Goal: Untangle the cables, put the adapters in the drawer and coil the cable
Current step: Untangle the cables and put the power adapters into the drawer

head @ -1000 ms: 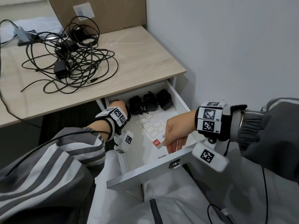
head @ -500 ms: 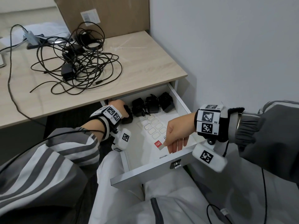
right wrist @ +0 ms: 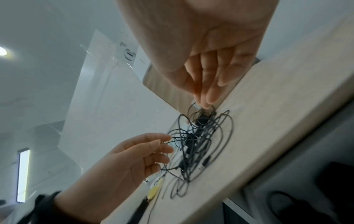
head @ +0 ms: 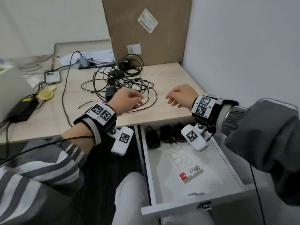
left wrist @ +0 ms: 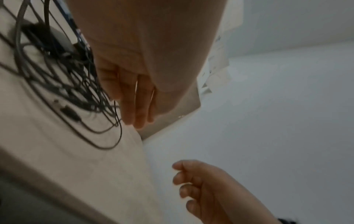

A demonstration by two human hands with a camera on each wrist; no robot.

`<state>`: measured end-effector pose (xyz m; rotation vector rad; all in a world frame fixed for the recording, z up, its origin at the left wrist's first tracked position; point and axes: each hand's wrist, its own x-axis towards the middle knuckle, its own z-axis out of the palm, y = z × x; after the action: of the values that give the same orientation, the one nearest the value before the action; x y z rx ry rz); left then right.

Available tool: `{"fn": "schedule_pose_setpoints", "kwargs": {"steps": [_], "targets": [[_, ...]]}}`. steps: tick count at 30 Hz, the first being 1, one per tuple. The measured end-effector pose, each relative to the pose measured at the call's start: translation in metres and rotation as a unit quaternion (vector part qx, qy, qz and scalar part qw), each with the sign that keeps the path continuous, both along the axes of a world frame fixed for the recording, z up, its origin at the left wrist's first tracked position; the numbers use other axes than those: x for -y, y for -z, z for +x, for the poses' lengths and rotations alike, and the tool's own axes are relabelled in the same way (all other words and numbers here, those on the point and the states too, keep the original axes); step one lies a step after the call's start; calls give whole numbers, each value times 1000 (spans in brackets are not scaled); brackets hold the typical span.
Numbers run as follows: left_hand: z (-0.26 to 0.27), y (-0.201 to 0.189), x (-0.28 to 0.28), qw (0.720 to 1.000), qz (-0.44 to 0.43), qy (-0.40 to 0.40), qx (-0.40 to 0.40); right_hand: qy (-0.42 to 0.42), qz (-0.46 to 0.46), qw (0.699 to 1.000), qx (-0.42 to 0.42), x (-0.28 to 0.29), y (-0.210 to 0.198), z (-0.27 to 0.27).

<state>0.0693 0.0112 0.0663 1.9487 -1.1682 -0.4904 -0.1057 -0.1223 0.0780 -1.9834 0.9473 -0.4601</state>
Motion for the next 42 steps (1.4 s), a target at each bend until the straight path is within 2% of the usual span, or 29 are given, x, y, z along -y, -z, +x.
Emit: {"fn": "schedule_pose_setpoints", "kwargs": {"steps": [2, 5, 8, 9, 11, 13, 15, 16, 18, 20, 22, 24, 25, 27, 29, 30, 32, 35, 37, 42], "targets": [[24, -3, -3, 997, -32, -68, 10, 0, -29, 999, 38, 4, -7, 31], [61, 2, -6, 982, -17, -170, 86, -32, -110, 992, 48, 4, -12, 74], [93, 10, -8, 967, 9, -230, 106, -150, -202, 967, 43, -7, -15, 109], [105, 12, -9, 961, 3, -253, 112, -204, -236, 950, 18, -11, -13, 120], [125, 16, -10, 943, -4, -304, 135, -277, -311, 904, -93, -17, -5, 141], [142, 21, -9, 936, 25, -322, 140, -290, -359, 856, -230, -13, 6, 159], [154, 27, -6, 943, 77, -294, 134, -276, -355, 830, -330, 0, 14, 169], [158, 31, -6, 945, 95, -285, 128, -265, -343, 829, -353, 10, 17, 173], [165, 34, -4, 948, 99, -279, 115, -234, -315, 846, -360, 28, 19, 175], [167, 31, -1, 959, 39, -266, 88, -212, -277, 864, -362, 44, 17, 171], [164, 24, 4, 966, -72, -248, -26, -199, -248, 870, -376, 59, 19, 166], [160, 17, 9, 945, -156, -245, -152, -176, -238, 867, -401, 73, 24, 161], [162, 17, 12, 938, -161, -256, -166, -162, -237, 863, -415, 79, 27, 158], [167, 23, 18, 950, -85, -277, -112, -129, -233, 856, -444, 91, 33, 154], [172, 33, 24, 964, 84, -252, -12, -91, -231, 857, -451, 102, 36, 149], [170, 38, 28, 961, 156, -227, 16, -70, -230, 859, -451, 107, 35, 146], [162, 42, 37, 954, 227, -190, 42, -28, -237, 858, -455, 114, 31, 138], [155, 48, 52, 943, 265, -182, 88, 8, -241, 847, -475, 125, 27, 124], [155, 51, 59, 934, 272, -209, 100, 28, -229, 844, -484, 134, 28, 115], [163, 37, 61, 952, 194, -235, 31, 57, -198, 861, -465, 152, 37, 95]]}}
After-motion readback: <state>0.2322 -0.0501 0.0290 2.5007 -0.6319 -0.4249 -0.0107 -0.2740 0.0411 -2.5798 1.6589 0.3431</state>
